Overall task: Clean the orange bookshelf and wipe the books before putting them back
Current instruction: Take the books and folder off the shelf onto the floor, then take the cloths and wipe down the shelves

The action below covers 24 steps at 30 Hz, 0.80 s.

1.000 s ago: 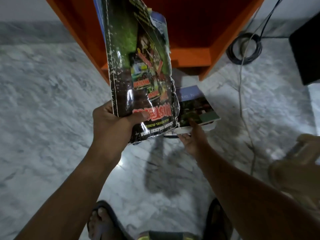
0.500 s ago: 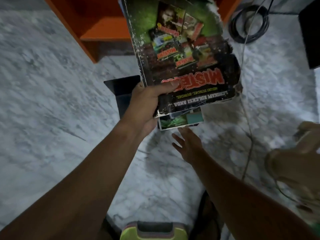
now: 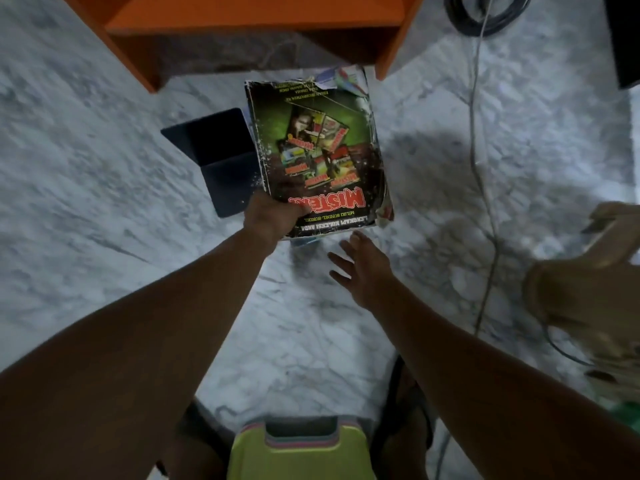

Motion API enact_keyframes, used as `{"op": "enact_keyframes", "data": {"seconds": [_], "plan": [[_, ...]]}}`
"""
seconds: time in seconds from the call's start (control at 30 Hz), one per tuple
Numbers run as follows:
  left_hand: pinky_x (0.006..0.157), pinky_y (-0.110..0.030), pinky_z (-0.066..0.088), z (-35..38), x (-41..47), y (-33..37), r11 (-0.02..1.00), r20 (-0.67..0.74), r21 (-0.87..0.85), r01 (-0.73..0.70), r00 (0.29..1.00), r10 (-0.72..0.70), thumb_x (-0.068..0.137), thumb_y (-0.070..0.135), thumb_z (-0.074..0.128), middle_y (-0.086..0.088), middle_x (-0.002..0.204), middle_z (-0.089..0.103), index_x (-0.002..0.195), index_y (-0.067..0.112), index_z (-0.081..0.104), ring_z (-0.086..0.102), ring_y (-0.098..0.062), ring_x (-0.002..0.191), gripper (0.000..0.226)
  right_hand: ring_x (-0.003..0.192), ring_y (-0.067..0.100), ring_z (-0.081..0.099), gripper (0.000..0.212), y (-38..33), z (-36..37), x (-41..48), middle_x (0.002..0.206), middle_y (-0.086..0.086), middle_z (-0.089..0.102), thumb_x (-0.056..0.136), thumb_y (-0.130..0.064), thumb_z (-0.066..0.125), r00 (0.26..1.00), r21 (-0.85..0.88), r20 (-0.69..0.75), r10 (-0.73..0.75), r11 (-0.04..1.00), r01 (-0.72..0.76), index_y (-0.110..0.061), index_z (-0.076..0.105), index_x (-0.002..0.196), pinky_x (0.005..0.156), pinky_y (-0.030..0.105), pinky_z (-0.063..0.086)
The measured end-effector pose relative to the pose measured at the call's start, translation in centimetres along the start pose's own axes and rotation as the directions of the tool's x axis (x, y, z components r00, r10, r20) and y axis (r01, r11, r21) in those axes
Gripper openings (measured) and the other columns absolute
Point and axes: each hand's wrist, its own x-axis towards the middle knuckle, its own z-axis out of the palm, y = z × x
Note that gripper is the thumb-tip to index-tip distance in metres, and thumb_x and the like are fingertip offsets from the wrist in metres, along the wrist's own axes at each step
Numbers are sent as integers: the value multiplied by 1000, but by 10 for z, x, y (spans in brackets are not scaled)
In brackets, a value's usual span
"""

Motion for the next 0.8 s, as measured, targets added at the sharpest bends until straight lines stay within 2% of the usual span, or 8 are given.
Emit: {"op": "enact_keyframes", "data": {"seconds": [0.13, 0.23, 0.33, 0.4, 0.47, 0.6, 0.73, 0.8], "plan": [[89, -40, 59, -25, -30, 22, 935, 100, 346, -83, 994, 51, 52, 35, 81, 4, 111, 72, 117, 28, 66, 68, -20, 101, 67, 105, 22, 63, 41, -12, 6, -27, 124, 4, 64, 97, -20, 59, 965, -217, -221, -140, 972, 91, -22, 54, 137, 88, 37, 54], [92, -44, 57, -50, -81, 57, 848, 231, 483, -216, 966, 115, 55, 35, 69, 0, 120, 68, 129, 32, 56, 66, -27, 107, 75, 89, 20, 59, 39, -44, 17, -78, 108, 4, 67, 86, -30, 66, 924, -402, -238, -300, 896, 188, -23, 62, 124, 70, 28, 47], [95, -37, 54, -84, -149, 110, 759, 335, 560, -332, 929, 159, 73, 33, 75, -2, 125, 66, 134, 26, 56, 63, -25, 111, 64, 92, 25, 65, 35, -98, 42, -153, 115, 2, 70, 88, -25, 66, 912, -619, -110, -396, 745, 249, -22, 66, 124, 73, 30, 49], [93, -34, 51, -116, -195, 153, 665, 339, 629, -403, 912, 232, 86, 28, 71, -5, 125, 66, 131, 20, 58, 63, -27, 112, 48, 104, 30, 67, 34, -138, 67, -215, 120, -1, 68, 91, -20, 65, 890, -741, 19, -456, 591, 318, -17, 66, 125, 82, 35, 53], [95, -38, 51, -151, -240, 193, 610, 330, 654, -448, 894, 303, 87, 30, 69, -7, 124, 65, 133, 19, 56, 62, -29, 115, 48, 105, 31, 67, 35, -172, 90, -273, 118, 6, 69, 91, -19, 67, 859, -797, 129, -495, 464, 387, -15, 65, 126, 89, 42, 56], [104, -42, 47, -236, -339, 271, 512, 299, 719, -470, 874, 382, 87, 22, 67, -10, 149, 49, 153, 20, 38, 48, -31, 133, 72, 100, 23, 65, 42, -226, 137, -404, 125, 4, 61, 95, -22, 65, 826, -791, 311, -470, 354, 499, -18, 57, 135, 92, 42, 57], [99, -43, 50, -329, -436, 348, 512, 186, 713, -479, 834, 520, 86, 25, 68, -9, 142, 54, 145, 23, 46, 53, -32, 127, 62, 76, 16, 63, 44, -272, 200, -541, 105, -11, 56, 97, -25, 61, 718, -747, 499, -485, 180, 641, -28, 51, 140, 78, 42, 55], [102, -42, 48, -377, -484, 385, 510, 112, 706, -491, 789, 604, 85, 27, 68, -9, 143, 54, 144, 25, 48, 52, -31, 129, 63, 77, 24, 64, 45, -288, 233, -604, 100, -3, 59, 96, -24, 63, 654, -711, 577, -489, 93, 697, -30, 52, 139, 75, 43, 53]]}}
